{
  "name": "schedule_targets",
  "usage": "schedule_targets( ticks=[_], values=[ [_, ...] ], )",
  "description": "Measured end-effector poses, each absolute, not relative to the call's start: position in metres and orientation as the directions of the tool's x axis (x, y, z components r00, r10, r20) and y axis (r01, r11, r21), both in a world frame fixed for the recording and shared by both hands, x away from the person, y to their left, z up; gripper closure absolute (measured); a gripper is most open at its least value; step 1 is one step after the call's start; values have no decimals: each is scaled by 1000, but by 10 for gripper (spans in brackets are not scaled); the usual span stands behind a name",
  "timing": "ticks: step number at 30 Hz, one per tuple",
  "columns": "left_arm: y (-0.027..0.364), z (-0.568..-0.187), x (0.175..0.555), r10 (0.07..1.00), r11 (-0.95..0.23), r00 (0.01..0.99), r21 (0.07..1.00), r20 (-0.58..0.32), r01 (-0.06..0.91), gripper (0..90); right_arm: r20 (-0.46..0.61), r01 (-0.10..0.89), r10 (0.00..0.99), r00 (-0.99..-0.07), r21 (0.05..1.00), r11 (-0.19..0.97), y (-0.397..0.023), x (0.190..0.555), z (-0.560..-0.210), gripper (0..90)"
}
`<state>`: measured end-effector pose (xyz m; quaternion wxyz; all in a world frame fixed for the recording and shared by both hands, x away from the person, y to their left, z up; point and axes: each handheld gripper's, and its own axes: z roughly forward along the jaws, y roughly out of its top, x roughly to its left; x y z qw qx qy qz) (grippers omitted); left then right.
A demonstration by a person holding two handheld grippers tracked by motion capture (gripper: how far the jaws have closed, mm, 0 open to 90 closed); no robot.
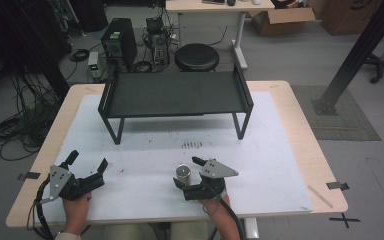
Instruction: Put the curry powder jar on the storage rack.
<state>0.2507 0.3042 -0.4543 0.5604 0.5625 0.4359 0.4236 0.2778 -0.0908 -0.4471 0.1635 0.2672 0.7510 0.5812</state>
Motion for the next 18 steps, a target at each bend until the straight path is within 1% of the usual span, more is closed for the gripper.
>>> schedule_targets(
  ticks=[5,9,11,14,15,16,18],
  values=[
    [304,-454,251,965,8,261,1000,-12,15,2,54,207,566,-822,956,209,-89,279,-447,174],
    [304,-454,251,965,9,261,1000,-12,15,2,69,215,557,-828,956,201,-90,280,-447,244],
    [304,-454,251,965,9,261,1000,-12,14,2,73,216,555,-829,956,196,-91,280,-447,255],
    [304,-454,251,965,8,261,1000,-12,14,2,93,225,549,-830,958,177,-93,281,-447,310],
    [304,-454,251,965,8,261,1000,-12,14,2,93,225,549,-830,958,177,-93,281,-447,310],
    [304,-454,251,965,8,261,1000,-12,15,2,99,225,543,-834,960,170,-94,281,-448,351],
    [304,-454,251,965,9,261,1000,-12,14,2,101,224,540,-836,960,168,-94,281,-448,387]
  ],
)
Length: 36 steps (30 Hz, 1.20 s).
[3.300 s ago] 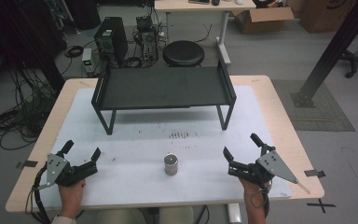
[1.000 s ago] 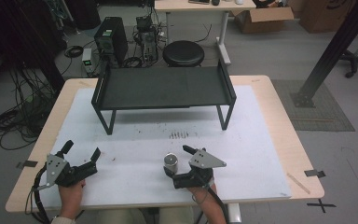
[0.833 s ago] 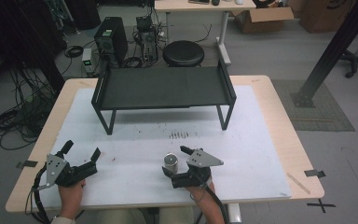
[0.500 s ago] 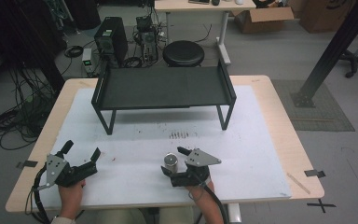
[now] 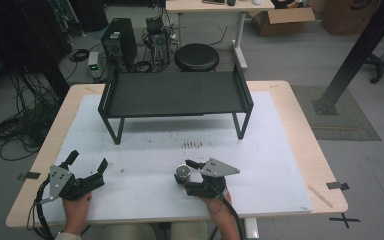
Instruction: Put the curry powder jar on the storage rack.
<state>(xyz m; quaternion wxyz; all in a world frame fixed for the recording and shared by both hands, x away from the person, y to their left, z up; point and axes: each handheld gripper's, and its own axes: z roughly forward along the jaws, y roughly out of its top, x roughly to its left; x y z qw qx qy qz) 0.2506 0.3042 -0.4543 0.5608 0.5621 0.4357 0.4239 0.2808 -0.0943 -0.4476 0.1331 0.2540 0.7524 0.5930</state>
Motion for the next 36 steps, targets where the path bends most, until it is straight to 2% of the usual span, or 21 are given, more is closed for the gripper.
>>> schedule_targets(
  ticks=[7,20,36],
  values=[
    [304,-454,251,965,9,261,1000,-12,14,2,93,212,521,-848,962,173,-94,280,-448,479],
    [304,-454,251,965,8,261,1000,-12,15,2,89,209,531,-843,963,170,-95,280,-445,483],
    [304,-454,251,965,7,261,1000,-11,17,2,71,170,521,-850,975,144,-99,285,-419,483]
  ],
)
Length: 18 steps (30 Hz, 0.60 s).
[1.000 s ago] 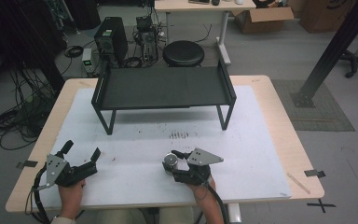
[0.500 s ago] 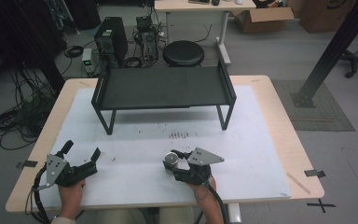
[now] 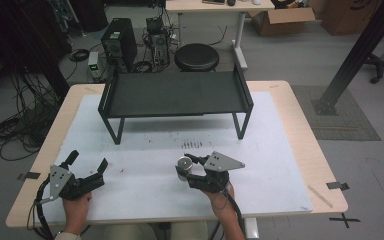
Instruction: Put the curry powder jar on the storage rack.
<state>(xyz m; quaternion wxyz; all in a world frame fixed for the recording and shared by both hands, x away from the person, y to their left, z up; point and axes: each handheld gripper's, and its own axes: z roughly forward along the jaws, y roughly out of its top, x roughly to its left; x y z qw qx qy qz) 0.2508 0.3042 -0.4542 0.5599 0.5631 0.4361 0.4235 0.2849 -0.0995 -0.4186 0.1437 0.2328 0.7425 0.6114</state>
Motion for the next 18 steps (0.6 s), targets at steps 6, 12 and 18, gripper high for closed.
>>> schedule_targets(
  ticks=[6,12,18],
  values=[
    [304,-454,251,965,8,261,1000,-12,18,2,58,150,506,-861,978,142,-99,289,-403,484],
    [304,-454,251,965,8,261,1000,-12,17,2,45,136,493,-869,979,152,-96,293,-390,484],
    [304,-454,251,965,8,261,1000,-12,18,2,38,123,474,-880,981,151,-93,297,-375,484]
  ],
)
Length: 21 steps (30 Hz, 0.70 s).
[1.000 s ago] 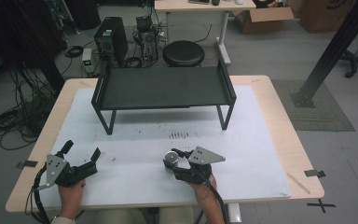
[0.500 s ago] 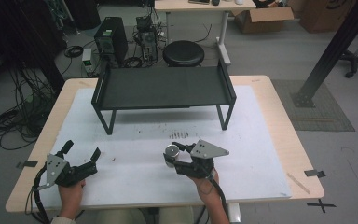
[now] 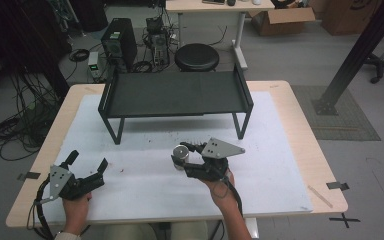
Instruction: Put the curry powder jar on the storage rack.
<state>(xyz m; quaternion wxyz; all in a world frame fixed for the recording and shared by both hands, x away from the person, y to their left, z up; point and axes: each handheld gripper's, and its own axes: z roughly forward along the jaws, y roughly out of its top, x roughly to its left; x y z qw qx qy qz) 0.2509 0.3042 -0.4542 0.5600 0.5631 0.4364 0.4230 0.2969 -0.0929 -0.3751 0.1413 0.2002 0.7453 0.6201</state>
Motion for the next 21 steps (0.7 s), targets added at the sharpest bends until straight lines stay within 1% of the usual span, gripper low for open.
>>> schedule_targets(
  ticks=[6,21],
  values=[
    [304,-454,251,965,9,261,1000,-13,18,2,41,116,457,-888,984,137,-93,301,-362,485],
    [304,-454,251,965,9,261,1000,-14,20,2,21,91,416,-909,985,149,-85,317,-327,484]
  ],
)
